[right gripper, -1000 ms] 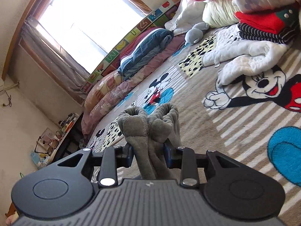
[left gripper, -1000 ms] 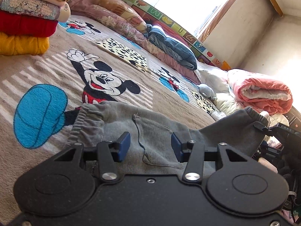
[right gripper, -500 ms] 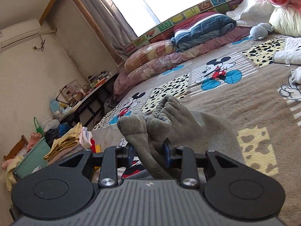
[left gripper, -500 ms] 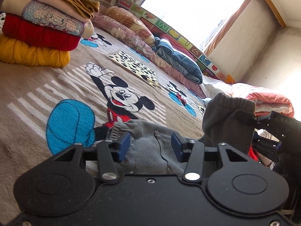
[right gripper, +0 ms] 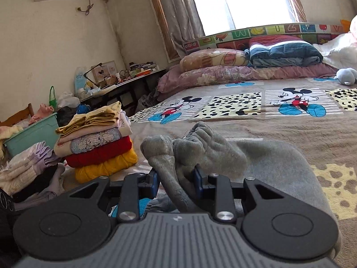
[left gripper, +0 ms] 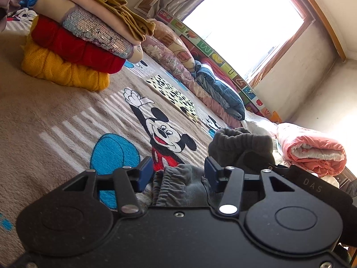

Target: Fold clothes

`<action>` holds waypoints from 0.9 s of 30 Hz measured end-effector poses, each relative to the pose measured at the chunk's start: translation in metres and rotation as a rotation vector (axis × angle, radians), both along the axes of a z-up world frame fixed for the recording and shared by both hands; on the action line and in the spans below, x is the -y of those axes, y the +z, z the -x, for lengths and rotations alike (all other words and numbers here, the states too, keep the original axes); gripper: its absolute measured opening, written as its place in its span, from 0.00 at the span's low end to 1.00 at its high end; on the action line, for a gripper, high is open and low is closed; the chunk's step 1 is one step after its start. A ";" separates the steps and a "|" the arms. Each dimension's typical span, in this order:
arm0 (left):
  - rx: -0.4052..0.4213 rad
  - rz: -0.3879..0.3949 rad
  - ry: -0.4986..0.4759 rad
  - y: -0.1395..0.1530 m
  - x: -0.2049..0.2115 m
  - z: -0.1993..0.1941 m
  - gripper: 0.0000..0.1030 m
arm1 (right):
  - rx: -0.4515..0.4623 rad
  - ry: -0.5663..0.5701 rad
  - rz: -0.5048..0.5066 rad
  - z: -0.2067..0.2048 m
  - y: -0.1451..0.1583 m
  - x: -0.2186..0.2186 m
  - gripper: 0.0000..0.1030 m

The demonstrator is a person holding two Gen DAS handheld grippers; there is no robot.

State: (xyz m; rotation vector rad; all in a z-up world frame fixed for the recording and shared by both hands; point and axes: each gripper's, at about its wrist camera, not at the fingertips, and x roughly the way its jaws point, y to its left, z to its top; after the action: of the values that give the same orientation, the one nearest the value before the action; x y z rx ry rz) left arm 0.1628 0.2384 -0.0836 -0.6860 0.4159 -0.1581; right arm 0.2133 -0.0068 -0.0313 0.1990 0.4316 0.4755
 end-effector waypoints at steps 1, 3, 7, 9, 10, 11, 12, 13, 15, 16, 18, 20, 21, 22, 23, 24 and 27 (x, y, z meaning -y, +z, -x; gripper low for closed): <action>0.000 0.003 0.001 0.000 -0.002 0.000 0.49 | 0.013 0.001 0.010 0.001 -0.001 -0.005 0.31; 0.000 0.009 0.003 -0.001 -0.005 0.001 0.49 | 0.037 0.015 0.089 0.002 -0.010 -0.020 0.31; -0.003 0.033 0.002 -0.002 -0.012 0.002 0.50 | 0.011 0.098 0.288 0.004 -0.036 -0.052 0.37; -0.006 0.051 -0.007 -0.003 -0.014 0.001 0.51 | 0.058 0.155 0.421 0.019 -0.048 -0.069 0.49; -0.007 0.059 -0.011 -0.003 -0.014 0.000 0.51 | 0.089 0.175 0.442 0.028 -0.049 -0.072 0.56; -0.005 0.062 -0.012 -0.002 -0.014 0.000 0.51 | 0.119 0.193 0.452 0.036 -0.048 -0.075 0.64; -0.002 0.060 -0.015 -0.002 -0.013 0.000 0.51 | 0.149 0.211 0.461 0.045 -0.047 -0.077 0.66; 0.001 0.057 -0.018 -0.001 -0.012 0.000 0.51 | 0.169 0.218 0.469 0.051 -0.044 -0.078 0.66; 0.002 0.043 -0.019 0.000 -0.008 -0.001 0.51 | 0.192 0.229 0.469 0.063 -0.041 -0.072 0.66; 0.006 0.029 -0.025 0.001 -0.005 -0.001 0.51 | 0.201 0.235 0.463 0.069 -0.039 -0.066 0.66; 0.016 -0.004 -0.035 0.004 0.001 -0.001 0.51 | 0.221 0.238 0.456 0.083 -0.035 -0.053 0.65; 0.021 -0.029 -0.051 0.007 0.007 -0.002 0.51 | 0.242 0.224 0.457 0.096 -0.030 -0.036 0.65; 0.024 -0.032 -0.062 0.008 0.009 -0.003 0.51 | 0.254 0.212 0.454 0.101 -0.027 -0.025 0.65; 0.028 -0.033 -0.066 0.009 0.011 -0.003 0.51 | 0.266 0.199 0.449 0.106 -0.023 -0.015 0.65; 0.032 -0.034 -0.070 0.010 0.013 -0.002 0.51 | 0.286 0.182 0.452 0.111 -0.020 -0.005 0.65; 0.050 -0.041 -0.078 0.012 0.016 -0.001 0.51 | 0.299 0.158 0.469 0.113 -0.019 0.004 0.65; 0.104 -0.123 -0.111 0.022 0.034 0.002 0.51 | 0.325 0.079 0.540 0.115 -0.021 0.026 0.66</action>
State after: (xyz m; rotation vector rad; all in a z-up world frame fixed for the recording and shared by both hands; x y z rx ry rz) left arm 0.1613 0.2048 -0.0616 -0.5316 0.3607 -0.2698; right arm 0.0985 -0.0329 -0.0526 -0.4138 0.2363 0.4429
